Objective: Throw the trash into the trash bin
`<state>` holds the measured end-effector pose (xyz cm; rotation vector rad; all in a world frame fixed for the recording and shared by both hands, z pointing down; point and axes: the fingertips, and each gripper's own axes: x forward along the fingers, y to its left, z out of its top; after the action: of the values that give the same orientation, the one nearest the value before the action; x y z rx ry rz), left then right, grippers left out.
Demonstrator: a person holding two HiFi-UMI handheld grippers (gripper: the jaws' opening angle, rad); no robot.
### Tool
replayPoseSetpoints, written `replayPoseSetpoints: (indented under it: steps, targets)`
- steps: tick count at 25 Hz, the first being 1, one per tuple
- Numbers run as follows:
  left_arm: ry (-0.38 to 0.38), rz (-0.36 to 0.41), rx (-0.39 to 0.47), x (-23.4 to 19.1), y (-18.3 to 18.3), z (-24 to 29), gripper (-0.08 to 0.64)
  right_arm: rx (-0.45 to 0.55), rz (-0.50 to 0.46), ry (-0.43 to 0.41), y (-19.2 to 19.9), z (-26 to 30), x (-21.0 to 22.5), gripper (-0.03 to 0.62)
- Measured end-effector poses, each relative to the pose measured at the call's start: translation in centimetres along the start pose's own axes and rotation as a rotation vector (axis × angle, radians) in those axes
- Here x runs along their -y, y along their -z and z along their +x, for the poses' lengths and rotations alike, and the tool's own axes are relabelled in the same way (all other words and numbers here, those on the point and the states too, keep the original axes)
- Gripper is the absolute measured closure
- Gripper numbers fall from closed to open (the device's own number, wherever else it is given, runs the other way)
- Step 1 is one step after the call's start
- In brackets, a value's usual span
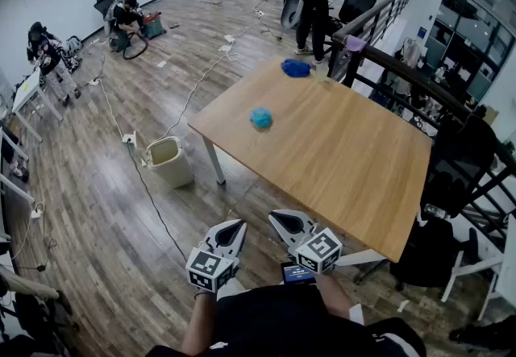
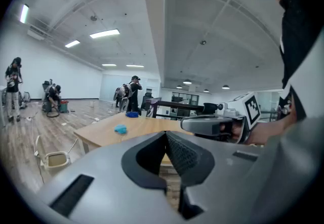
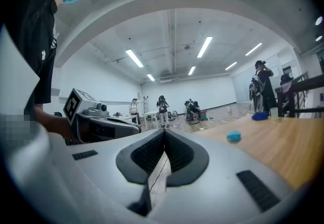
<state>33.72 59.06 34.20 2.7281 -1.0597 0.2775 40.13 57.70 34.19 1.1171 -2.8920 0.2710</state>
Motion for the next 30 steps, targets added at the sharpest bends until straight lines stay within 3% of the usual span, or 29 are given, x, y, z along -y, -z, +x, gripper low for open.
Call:
replayPoseSetpoints:
  steps: [5, 9, 13, 18, 22, 27, 30]
  targets:
    - [0.037, -0.001, -0.04, -0.8, 0.4, 0.8, 0.555, 0.017, 0.031, -0.03, -0.4, 2.3, -0.3, 0.594]
    - [0.03, -0.006, -0.031, -4.2, -0.5, 2.2, 0.555, 0.004, 0.04, -0.025, -0.7, 5.4, 1.0, 0.594]
    - [0.023, -0.027, 0.012, -9.9, -2.3, 4.3, 0.555, -0.018, -0.013, -0.029, -2.1, 10.0, 3.1, 0.594]
    - [0.085, -0.007, 0.037, -16.6, -4.4, 6.3, 0.555, -0.003, -0.036, 0.057, -4.8, 16.9, 6.7, 0.594]
    - [0.103, -0.001, 0.043, -24.5, -5.9, 6.1, 0.555, -0.017, -0.04, 0.076, -5.7, 24.1, 7.4, 0.594]
    - [0.096, -0.059, 0.048, -32.3, -5.8, 6.4, 0.555, -0.07, -0.031, 0.138, -4.7, 29.5, 9.0, 0.594]
    - [0.098, -0.108, 0.037, -34.8, -5.4, 7.1, 0.555, -0.104, -0.023, 0.168, -4.6, 31.0, 10.3, 0.594]
